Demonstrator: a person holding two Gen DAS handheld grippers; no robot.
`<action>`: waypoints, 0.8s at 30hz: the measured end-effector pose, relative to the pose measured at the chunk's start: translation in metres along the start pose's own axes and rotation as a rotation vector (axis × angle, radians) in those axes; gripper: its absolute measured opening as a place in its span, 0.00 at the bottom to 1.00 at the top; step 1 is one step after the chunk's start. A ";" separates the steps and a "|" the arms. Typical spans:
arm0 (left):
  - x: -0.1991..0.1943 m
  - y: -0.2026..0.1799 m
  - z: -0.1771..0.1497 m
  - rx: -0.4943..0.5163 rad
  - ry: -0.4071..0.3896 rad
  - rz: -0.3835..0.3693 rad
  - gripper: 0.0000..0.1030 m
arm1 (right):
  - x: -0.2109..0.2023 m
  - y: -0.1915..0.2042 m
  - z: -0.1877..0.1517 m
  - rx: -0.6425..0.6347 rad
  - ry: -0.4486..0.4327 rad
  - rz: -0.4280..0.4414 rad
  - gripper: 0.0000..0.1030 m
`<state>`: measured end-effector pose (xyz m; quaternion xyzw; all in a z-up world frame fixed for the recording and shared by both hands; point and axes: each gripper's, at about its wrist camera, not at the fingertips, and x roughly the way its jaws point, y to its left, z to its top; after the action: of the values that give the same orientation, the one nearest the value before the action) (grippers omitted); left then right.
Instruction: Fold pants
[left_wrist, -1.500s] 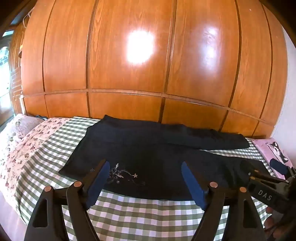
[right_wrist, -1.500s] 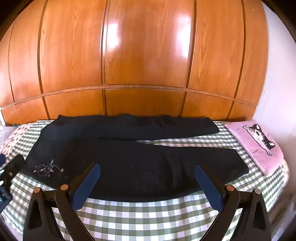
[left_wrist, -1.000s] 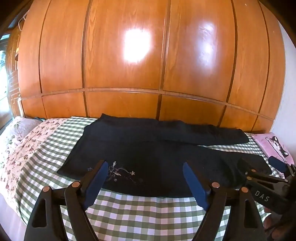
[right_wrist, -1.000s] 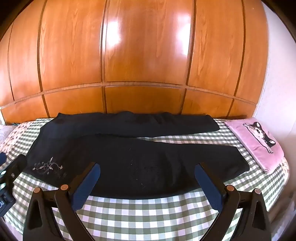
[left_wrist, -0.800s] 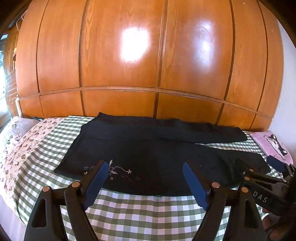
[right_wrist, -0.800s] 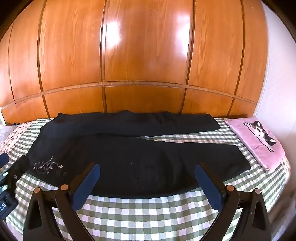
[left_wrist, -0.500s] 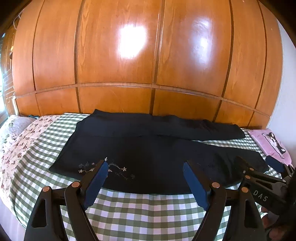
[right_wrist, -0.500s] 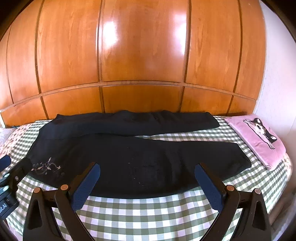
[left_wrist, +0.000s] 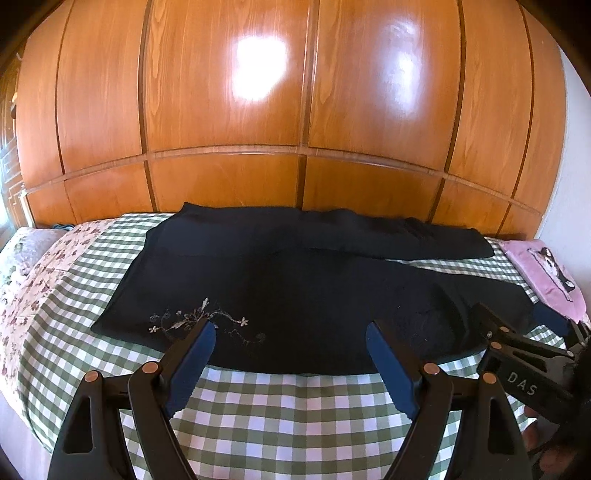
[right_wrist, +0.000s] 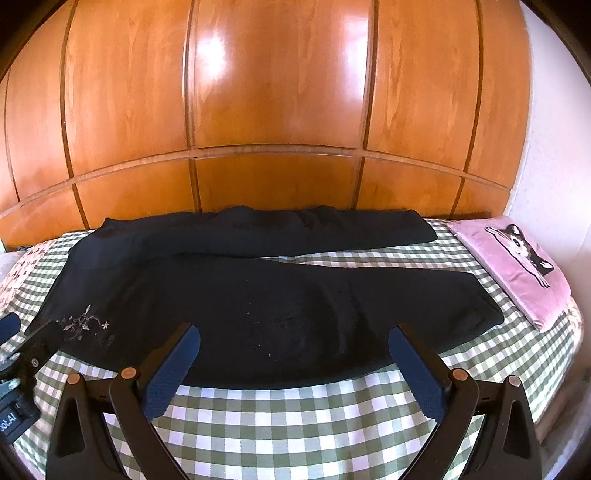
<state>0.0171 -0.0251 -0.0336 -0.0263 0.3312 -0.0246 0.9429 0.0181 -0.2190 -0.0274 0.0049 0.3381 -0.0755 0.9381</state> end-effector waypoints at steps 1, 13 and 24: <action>0.001 0.000 0.000 -0.002 0.002 0.006 0.83 | -0.001 0.001 -0.001 -0.001 -0.002 0.003 1.00; -0.006 0.013 -0.007 -0.023 0.004 0.015 0.83 | -0.006 0.014 -0.010 -0.021 0.018 0.050 1.00; -0.012 0.022 -0.012 -0.045 0.001 0.016 0.83 | -0.013 0.018 -0.012 -0.027 0.025 0.063 1.00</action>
<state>0.0009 -0.0030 -0.0363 -0.0451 0.3322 -0.0096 0.9421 0.0035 -0.1990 -0.0293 0.0040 0.3502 -0.0412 0.9357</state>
